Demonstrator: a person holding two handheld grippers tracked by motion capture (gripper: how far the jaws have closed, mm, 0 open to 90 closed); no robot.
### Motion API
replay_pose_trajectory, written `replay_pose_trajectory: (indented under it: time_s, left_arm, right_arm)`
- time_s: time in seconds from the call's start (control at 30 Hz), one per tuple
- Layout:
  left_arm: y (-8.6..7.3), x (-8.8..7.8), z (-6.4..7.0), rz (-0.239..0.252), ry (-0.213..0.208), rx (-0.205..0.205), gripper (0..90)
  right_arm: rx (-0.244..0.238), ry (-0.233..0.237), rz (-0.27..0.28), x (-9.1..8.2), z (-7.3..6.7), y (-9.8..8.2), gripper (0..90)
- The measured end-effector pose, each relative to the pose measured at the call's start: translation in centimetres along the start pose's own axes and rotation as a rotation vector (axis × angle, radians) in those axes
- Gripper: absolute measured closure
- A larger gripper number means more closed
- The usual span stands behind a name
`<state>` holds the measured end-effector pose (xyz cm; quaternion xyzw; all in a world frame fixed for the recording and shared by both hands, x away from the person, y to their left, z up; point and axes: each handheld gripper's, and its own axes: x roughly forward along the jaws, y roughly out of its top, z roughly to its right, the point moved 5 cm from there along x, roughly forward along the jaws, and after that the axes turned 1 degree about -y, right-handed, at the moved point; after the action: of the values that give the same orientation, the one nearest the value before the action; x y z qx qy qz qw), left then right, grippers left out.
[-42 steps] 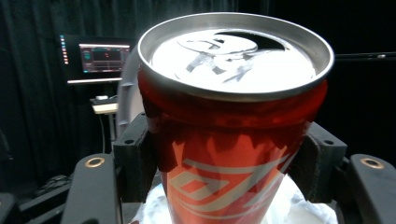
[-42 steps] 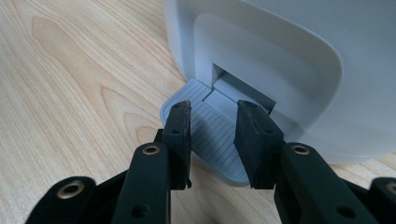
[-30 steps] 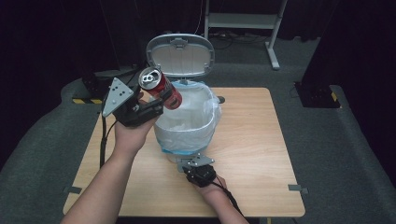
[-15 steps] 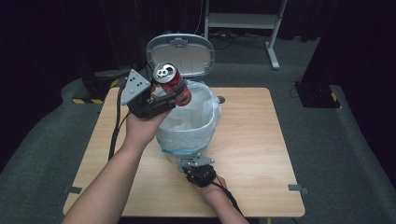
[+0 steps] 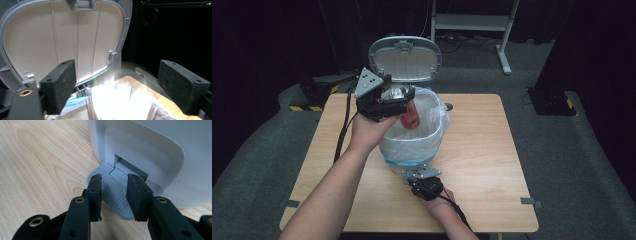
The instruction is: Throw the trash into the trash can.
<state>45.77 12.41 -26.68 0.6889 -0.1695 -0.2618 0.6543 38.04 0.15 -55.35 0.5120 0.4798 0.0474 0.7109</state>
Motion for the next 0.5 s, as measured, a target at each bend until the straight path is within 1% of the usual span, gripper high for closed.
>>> replay_pose_trajectory:
  time_s: [0.13,0.33,0.47,0.5]
  left_arm:
    - [-0.15,-0.06,0.11,0.000,-0.004,0.015,15.8]
    - [-0.34,-0.35,0.28,0.010,-0.014,0.017,18.3]
    - [-0.47,-0.51,0.29,0.011,-0.009,0.023,19.4]
    - [-0.51,-0.55,0.26,0.010,-0.008,0.027,19.4]
  right_arm:
    - [0.000,0.001,-0.001,0.00,-0.02,0.00,64.4]
    - [-0.001,0.001,-0.001,0.00,-0.03,0.00,64.3]
    - [0.000,0.000,-0.002,-0.01,-0.04,-0.01,64.3]
    - [-0.012,-0.003,0.003,0.01,0.04,0.02,64.3]
